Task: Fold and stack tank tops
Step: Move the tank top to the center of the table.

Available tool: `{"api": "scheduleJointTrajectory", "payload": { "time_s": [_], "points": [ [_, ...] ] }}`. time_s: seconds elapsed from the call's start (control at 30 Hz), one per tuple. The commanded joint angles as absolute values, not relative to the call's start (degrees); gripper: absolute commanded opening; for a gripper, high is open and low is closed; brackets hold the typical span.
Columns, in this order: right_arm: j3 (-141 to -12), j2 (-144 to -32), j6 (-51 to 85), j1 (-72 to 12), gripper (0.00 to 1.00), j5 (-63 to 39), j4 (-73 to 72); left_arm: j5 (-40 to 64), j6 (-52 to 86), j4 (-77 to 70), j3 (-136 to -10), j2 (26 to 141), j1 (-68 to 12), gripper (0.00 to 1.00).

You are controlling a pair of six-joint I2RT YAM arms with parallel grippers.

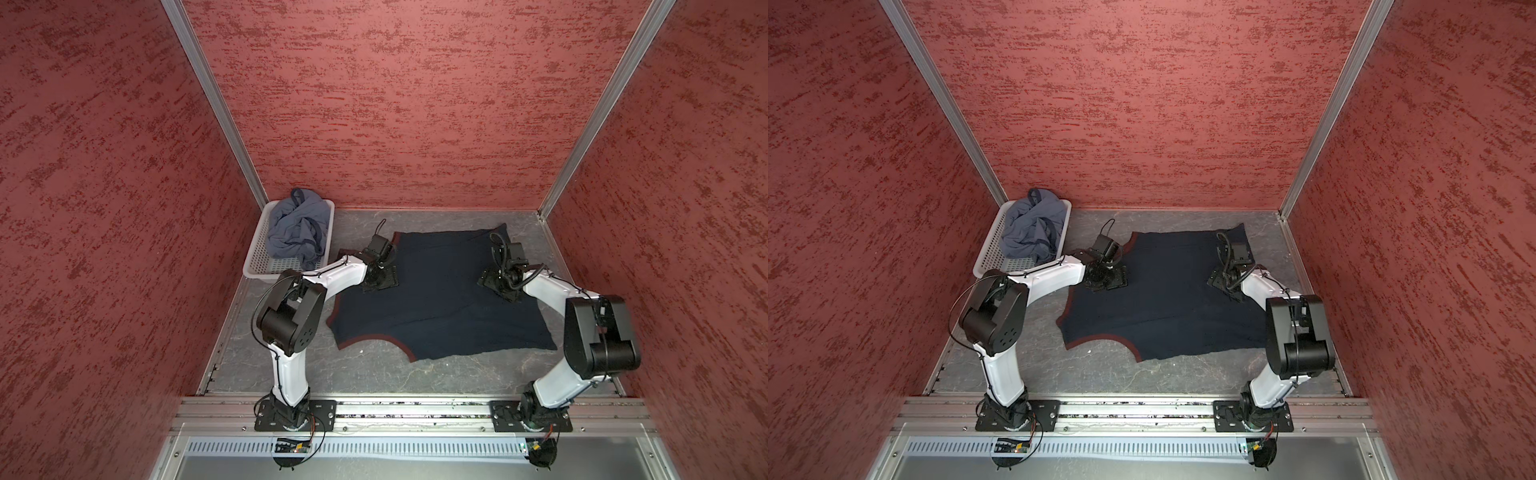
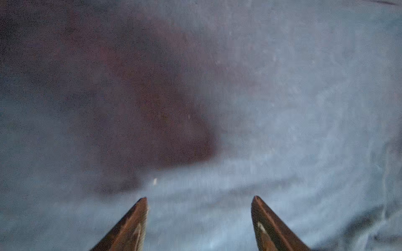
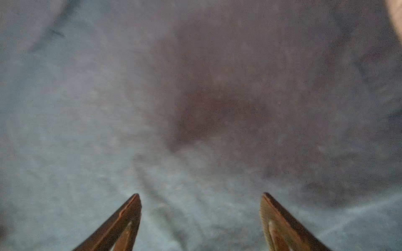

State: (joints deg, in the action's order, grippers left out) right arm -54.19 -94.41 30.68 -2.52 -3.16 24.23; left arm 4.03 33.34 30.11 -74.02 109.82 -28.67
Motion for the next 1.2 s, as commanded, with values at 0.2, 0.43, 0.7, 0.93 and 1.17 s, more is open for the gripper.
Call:
{"api": "scheduleJointTrajectory", "payload": {
  "time_s": [0.2, 0.43, 0.7, 0.93, 1.17],
  "points": [
    [-47.0, -92.6, 33.9, 1.8, 0.99, -2.7, 22.5, 5.6, 32.0, 26.7, -71.8, 111.8, -27.4, 0.77],
    [-37.2, -88.6, 37.9, 4.5, 0.99, -5.5, 21.8, 5.6, 32.4, 24.9, -67.3, 110.7, -29.5, 0.8],
    [-30.6, -79.9, 39.5, 6.1, 0.99, -4.4, 23.5, 3.2, 38.8, 24.3, -59.5, 105.6, -35.3, 0.82],
    [-35.2, -72.2, 36.5, 6.1, 0.99, -1.1, 24.6, 2.3, 37.1, 27.6, -67.2, 104.6, -34.8, 0.84],
    [-52.3, -79.4, 32.5, 6.1, 0.99, -0.8, 23.1, 4.4, 28.6, 31.6, -93.5, 117.4, -29.8, 0.84]
  ]
}}
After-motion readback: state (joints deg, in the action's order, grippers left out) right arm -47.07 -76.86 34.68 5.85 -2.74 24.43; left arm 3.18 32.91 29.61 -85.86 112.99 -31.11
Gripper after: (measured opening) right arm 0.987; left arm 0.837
